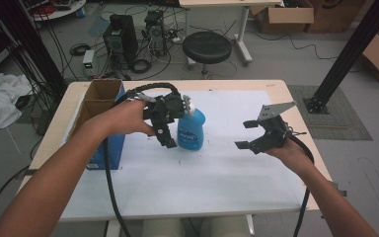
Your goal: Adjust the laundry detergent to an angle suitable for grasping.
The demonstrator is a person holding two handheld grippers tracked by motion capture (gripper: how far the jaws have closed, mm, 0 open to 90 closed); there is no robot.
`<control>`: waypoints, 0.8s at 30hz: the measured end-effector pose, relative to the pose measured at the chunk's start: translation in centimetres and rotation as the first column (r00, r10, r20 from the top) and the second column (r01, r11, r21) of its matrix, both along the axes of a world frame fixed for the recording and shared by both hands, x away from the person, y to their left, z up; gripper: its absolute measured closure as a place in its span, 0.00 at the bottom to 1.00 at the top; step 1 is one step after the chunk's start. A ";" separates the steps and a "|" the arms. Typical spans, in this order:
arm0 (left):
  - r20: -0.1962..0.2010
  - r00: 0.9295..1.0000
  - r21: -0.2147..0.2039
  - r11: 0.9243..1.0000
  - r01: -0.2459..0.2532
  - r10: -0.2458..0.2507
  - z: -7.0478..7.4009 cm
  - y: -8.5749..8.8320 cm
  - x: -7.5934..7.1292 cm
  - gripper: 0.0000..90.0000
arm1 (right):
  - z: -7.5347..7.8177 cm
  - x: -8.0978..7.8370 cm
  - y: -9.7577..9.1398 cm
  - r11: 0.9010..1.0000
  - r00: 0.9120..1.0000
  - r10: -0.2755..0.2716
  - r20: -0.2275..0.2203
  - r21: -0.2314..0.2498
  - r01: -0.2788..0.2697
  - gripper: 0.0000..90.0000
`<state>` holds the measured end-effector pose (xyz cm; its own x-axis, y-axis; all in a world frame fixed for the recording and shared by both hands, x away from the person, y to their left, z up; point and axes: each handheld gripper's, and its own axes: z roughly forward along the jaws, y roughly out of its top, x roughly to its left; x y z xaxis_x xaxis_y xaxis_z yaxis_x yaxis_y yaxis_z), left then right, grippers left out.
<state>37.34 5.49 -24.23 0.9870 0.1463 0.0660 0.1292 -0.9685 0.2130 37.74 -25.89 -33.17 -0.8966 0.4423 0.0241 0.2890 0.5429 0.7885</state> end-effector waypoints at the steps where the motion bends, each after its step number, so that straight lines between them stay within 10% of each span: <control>1: 0.000 1.000 0.001 1.000 0.000 0.000 0.0 0.0 0.0 0.22 | -0.2 -0.1 0.0 1.000 1.000 -0.004 0.008 0.022 0.004 0.17; 10: -0.002 1.000 0.003 1.000 -0.006 0.006 -0.1 0.2 0.1 0.22 | -2.1 -0.1 0.2 0.987 0.997 -0.046 0.057 0.156 0.037 0.17; 24: -0.009 1.000 0.006 1.000 -0.008 0.008 -0.2 0.4 0.4 0.22 | -3.7 0.8 2.4 0.972 0.995 -0.050 0.083 0.231 0.030 0.16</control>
<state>37.69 5.86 -24.47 0.9863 0.1542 0.0585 0.1392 -0.9686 0.2060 38.56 -23.52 -36.84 -0.8815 0.4695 0.0513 0.2310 0.3338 0.9139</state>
